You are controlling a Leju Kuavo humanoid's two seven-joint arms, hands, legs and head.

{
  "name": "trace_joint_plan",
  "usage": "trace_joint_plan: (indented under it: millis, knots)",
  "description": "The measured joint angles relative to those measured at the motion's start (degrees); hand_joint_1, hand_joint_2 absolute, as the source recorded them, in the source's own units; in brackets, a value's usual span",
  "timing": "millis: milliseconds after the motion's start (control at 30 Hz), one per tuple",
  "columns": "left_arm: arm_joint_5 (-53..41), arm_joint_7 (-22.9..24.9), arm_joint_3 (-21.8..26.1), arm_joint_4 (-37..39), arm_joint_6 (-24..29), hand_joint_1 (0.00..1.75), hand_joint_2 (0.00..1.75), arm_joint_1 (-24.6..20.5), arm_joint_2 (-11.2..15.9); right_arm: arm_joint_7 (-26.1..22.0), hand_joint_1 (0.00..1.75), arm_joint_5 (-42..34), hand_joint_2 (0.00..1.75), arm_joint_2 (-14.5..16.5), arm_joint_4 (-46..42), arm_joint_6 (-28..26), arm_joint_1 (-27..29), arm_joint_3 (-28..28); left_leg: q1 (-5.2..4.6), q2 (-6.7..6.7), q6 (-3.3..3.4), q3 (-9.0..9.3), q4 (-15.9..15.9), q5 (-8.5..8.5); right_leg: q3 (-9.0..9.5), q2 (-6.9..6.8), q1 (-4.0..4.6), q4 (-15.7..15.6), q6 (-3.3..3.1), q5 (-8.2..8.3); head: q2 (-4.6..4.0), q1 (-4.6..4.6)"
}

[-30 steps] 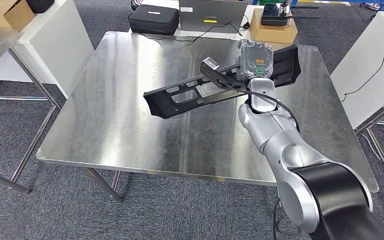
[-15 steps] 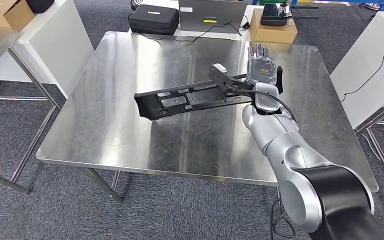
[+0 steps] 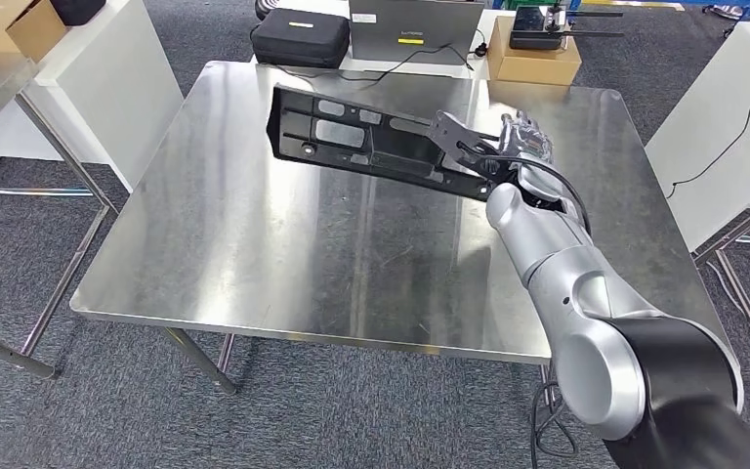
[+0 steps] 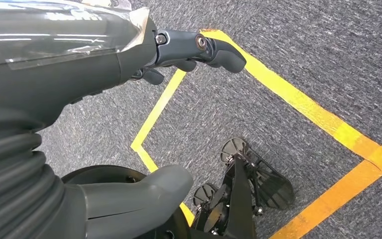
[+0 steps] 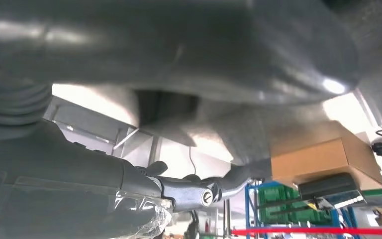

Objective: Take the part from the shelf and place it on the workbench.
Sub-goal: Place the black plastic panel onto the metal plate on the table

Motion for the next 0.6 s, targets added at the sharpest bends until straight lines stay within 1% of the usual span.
trace_joint_plan:
  millis: [100, 333, 467, 600]
  knots:
    - [0.0, 0.1, 0.0, 0.0, -0.1, 0.0, 1.75, 0.0, 0.0, 0.8, 0.0, -3.1, 0.0, -0.1, 0.2, 3.1, -0.7, -2.4, 0.0, 0.0, 0.0, 0.0, 0.0, 0.0, -0.01, 0.0, 0.0, 0.0, 0.0, 0.0, 0.0, -0.01]
    - [0.2, 1.1, 0.3, 0.0, -2.4, 0.0, 1.75, 0.0, 0.7, 3.0, 0.0, -7.8, 0.0, -0.4, 1.0, 9.5, -1.9, -8.0, 0.0, 0.0, 0.0, -0.02, 0.0, 0.0, -0.02, 0.0, 0.0, 0.0, 0.0, 0.0, 0.0, -0.02]
    - [0.5, 1.2, 0.7, 0.0, -2.3, 0.0, 1.75, 0.0, 0.9, 3.0, 0.0, -9.8, 0.0, -0.5, 1.3, 11.1, -2.0, -10.7, 0.01, 0.0, 0.0, -0.03, 0.0, 0.0, -0.03, 0.0, 0.02, 0.0, 0.0, 0.0, 0.0, -0.01]
    - [0.5, 1.2, 0.9, 0.0, -2.1, 0.0, 1.75, 0.0, 1.0, 2.1, 0.0, -9.9, 0.0, -0.5, 1.3, 10.7, -2.0, -11.9, 0.02, 0.0, 0.0, -0.08, 0.0, 0.0, -0.06, 0.0, 0.03, 0.0, 0.0, 0.0, 0.0, 0.01]
